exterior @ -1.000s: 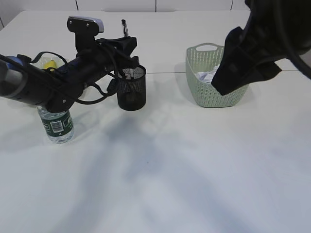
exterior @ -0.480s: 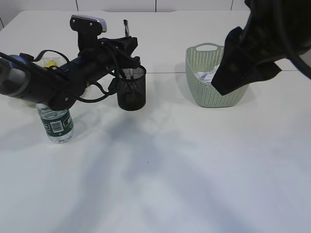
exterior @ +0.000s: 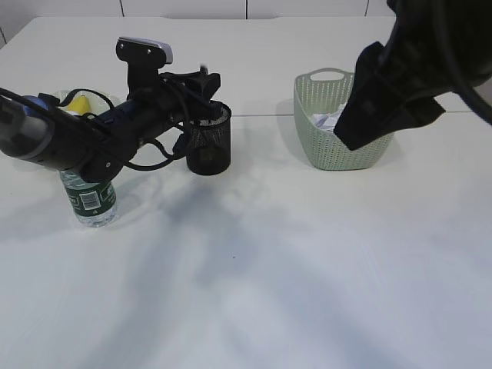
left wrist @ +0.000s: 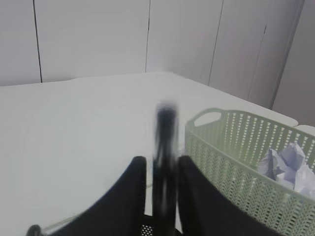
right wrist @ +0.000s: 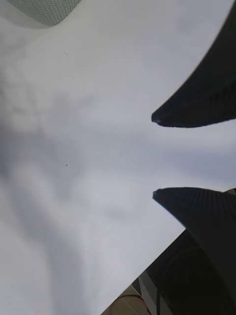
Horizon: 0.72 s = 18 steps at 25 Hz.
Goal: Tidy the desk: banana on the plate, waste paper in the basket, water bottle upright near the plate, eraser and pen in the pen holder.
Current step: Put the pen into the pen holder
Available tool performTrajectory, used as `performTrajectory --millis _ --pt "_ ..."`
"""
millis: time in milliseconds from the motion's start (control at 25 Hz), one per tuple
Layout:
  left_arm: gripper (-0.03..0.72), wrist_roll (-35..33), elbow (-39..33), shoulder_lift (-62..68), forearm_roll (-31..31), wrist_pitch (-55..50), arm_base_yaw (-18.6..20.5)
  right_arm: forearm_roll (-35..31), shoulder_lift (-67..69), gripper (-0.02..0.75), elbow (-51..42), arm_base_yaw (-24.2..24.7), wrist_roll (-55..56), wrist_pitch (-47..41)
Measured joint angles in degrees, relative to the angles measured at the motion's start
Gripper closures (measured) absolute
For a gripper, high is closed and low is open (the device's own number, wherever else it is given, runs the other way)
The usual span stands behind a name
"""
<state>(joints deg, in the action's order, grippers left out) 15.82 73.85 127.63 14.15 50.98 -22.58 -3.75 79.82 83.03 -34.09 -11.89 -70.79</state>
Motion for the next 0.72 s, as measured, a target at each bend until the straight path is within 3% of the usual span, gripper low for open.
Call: performTrajectory --millis 200,520,720 --pt "0.409 0.0 0.0 0.0 0.0 0.0 0.0 0.1 0.0 0.433 0.0 0.0 0.0 0.2" --pt "0.394 0.0 0.0 -0.4 0.1 2.0 0.0 0.1 0.0 0.433 0.0 0.0 0.0 0.3" --pt "0.394 0.0 0.0 -5.2 2.2 -4.9 0.0 0.2 0.0 0.433 0.0 0.0 0.0 0.3"
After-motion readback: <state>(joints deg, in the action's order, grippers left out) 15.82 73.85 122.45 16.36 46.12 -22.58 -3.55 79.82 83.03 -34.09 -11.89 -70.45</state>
